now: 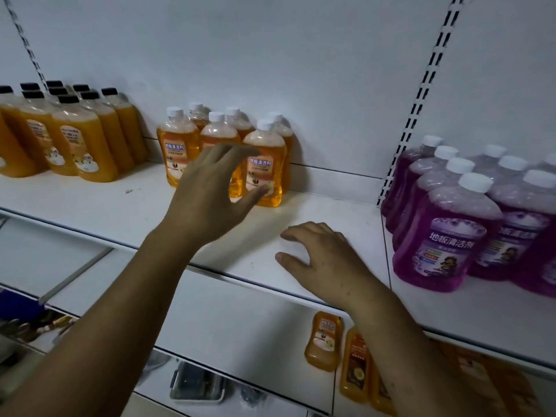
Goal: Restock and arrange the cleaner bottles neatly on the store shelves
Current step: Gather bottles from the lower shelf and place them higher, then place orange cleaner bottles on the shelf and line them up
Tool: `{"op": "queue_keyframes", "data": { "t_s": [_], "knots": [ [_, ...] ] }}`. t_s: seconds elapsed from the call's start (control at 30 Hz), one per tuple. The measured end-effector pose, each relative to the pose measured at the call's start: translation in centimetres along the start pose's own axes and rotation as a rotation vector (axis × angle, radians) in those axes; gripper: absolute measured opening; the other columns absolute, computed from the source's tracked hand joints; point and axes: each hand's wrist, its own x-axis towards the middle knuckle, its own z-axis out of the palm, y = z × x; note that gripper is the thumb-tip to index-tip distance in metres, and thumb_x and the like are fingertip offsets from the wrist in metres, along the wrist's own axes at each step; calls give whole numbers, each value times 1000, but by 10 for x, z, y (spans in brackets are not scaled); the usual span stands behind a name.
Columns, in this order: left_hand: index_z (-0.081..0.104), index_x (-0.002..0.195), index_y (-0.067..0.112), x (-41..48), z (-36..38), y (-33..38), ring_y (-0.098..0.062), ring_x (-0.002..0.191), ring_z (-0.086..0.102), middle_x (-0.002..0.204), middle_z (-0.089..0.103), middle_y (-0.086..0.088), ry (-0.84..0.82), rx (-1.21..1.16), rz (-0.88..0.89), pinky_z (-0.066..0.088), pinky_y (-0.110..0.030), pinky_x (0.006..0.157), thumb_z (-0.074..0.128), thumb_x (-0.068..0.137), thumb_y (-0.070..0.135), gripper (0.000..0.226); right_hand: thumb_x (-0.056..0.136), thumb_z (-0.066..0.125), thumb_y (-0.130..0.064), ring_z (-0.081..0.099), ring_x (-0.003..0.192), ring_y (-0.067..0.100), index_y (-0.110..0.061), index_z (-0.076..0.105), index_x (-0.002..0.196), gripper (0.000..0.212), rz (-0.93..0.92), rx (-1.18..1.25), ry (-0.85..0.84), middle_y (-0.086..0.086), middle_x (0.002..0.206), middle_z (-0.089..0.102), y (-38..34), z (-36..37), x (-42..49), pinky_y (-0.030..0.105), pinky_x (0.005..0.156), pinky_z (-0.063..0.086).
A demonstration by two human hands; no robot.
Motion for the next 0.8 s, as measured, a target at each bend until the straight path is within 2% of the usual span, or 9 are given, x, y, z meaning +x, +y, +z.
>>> {"op": "queue_keyframes", "data": {
  "t_s": [0.13,0.3,0.43,0.53,0.6,0.7,0.8],
  "knots": [
    [56,144,30,-52,-4,26,-19,132,54,144,60,4,-48,-66,-21,48,-43,104,67,93,58,60,99,60,-52,48,133,8,-36,56,142,45,-16,8,91,-15,144,56,3,-9,-20,36,115,37],
    [58,139,30,-106,-3,62,-16,126,56,138,63,6,-129,-117,24,50,-43,102,66,94,55,53,97,64,-42,52,124,4,-26,66,131,38,-102,84,320,-13,132,62,13,-15,-94,25,105,40],
    [68,128,26,-148,8,93,-17,116,65,123,70,8,-127,-191,90,50,-43,98,67,94,49,40,96,66,-30,59,116,18,-14,69,123,31,-123,54,516,-4,122,61,35,-17,-165,37,100,48],
    [72,118,22,-175,22,110,-15,107,68,115,72,9,-143,-287,100,52,-37,91,65,96,47,34,94,66,-26,60,102,19,-7,72,111,26,-55,50,579,3,110,62,53,-8,-206,30,92,48],
    [71,118,26,-193,39,115,-11,104,67,113,70,13,-261,-360,63,54,-35,87,62,96,53,36,93,66,-27,58,100,13,-7,73,105,24,19,72,576,3,105,63,67,9,-228,21,90,44],
    [63,125,40,-213,82,110,-1,104,63,118,64,22,-520,-429,-92,55,-30,87,57,93,68,44,99,65,-40,57,97,-1,-21,70,107,21,225,228,465,-10,102,63,93,45,-244,10,84,42],
    [60,128,40,-227,144,93,0,105,62,124,63,17,-722,-443,-282,57,-33,90,66,90,63,44,92,61,-59,60,104,-4,-35,63,113,32,486,326,325,-19,108,63,125,92,-243,8,79,43]
  ]
}}
